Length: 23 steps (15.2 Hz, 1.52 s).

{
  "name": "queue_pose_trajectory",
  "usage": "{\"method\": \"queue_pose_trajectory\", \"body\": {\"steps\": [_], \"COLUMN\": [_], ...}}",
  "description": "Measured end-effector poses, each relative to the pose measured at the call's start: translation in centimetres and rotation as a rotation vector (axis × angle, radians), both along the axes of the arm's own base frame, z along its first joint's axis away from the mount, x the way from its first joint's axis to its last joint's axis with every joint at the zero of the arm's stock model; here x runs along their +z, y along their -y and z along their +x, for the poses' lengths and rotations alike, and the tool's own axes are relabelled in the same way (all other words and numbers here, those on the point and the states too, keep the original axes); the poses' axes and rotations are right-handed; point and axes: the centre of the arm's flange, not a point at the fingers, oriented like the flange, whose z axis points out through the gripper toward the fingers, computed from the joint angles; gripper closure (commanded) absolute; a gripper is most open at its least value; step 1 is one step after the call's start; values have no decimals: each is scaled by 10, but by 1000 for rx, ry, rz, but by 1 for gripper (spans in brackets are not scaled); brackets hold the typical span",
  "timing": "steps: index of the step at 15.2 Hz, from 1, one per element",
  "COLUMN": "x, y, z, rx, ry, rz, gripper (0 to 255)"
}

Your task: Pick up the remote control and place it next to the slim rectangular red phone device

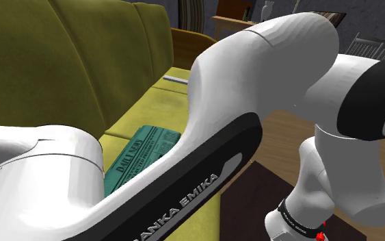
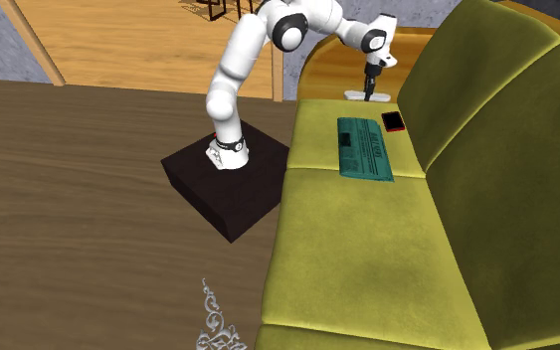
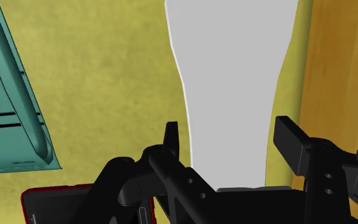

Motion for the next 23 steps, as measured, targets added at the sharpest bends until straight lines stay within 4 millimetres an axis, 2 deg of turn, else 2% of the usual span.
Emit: {"method": "queue_pose_trajectory", "body": {"steps": [4, 10, 11, 17, 18, 21, 23], "x": [-19, -21, -21, -26, -21, 15, 24], "y": [-1, -1, -1, 4, 3, 2, 1], "z": [-1, -1, -1, 3, 4, 2, 1], "rx": [0, 0, 0, -6, -7, -4, -3], "ry": [0, 0, 0, -2, -3, 0, 1], "rz": [0, 0, 1, -17, -19, -6, -5], "gripper": [255, 255, 0, 0, 0, 0, 0]}}
